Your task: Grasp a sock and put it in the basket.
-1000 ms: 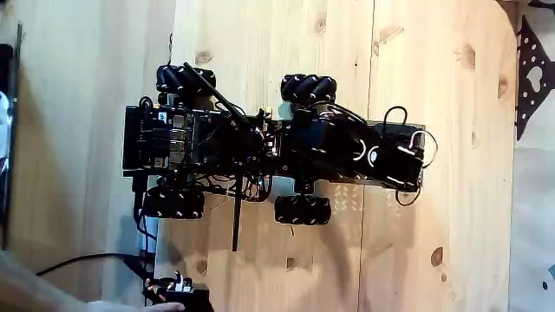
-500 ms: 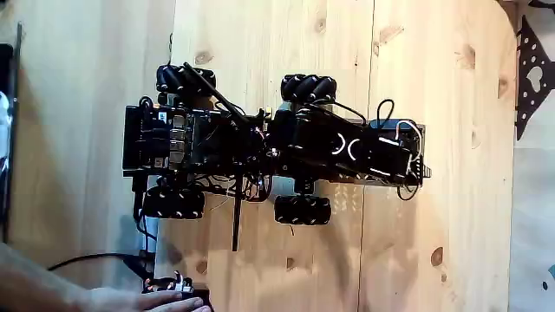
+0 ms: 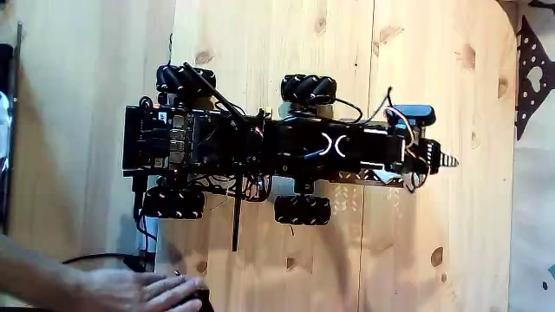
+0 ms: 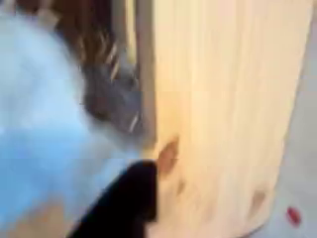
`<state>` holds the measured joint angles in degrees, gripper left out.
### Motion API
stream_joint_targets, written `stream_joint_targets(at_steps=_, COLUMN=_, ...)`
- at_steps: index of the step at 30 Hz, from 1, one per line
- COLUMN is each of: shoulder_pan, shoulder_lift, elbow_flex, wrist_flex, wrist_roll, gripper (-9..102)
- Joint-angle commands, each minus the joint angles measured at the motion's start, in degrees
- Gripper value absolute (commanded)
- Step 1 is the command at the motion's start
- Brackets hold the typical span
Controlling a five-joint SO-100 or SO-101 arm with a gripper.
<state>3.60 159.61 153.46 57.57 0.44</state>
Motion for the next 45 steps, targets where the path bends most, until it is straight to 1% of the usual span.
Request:
stream_joint_targets(at_steps=1, shoulder_pan=-1.2, shoulder_lift=6.8, elbow_flex=6.5, wrist_flex=-6.7, wrist_roll=2.6, gripper=34)
stream_joint_targets(at_steps=5, shoulder_pan=-2.5, shoulder_lift=12.3, elbow_flex=16.3, wrist_flex=-10.1, wrist_roll=2.7, gripper=34)
stream_joint_targets(at_steps=10, shoulder_pan=-4.0, shoulder_lift=20.3, elbow_flex=16.3, wrist_flex=1.8, wrist_roll=4.0, gripper=32)
stream_joint_targets(at_steps=12, shoulder_pan=-4.6, shoulder_lift=23.2, elbow_flex=16.3, wrist_flex=7.9, wrist_roll=4.3, gripper=32)
stream_joint_targets(at_steps=15, shoulder_pan=-4.3, shoulder_lift=25.0, elbow_flex=16.3, wrist_flex=16.2, wrist_roll=3.1, gripper=32)
stream_joint_targets(at_steps=18, shoulder_pan=-3.7, shoulder_lift=25.0, elbow_flex=16.3, wrist_flex=21.7, wrist_roll=2.3, gripper=32)
stream_joint_targets(at_steps=27, shoulder_pan=0.9, shoulder_lift=26.5, elbow_flex=16.3, wrist_flex=22.4, wrist_roll=2.3, gripper=32)
stream_joint_targets(at_steps=45, shoulder_pan=0.9, shoulder_lift=26.5, elbow_flex=16.3, wrist_flex=22.4, wrist_roll=2.2, gripper=32)
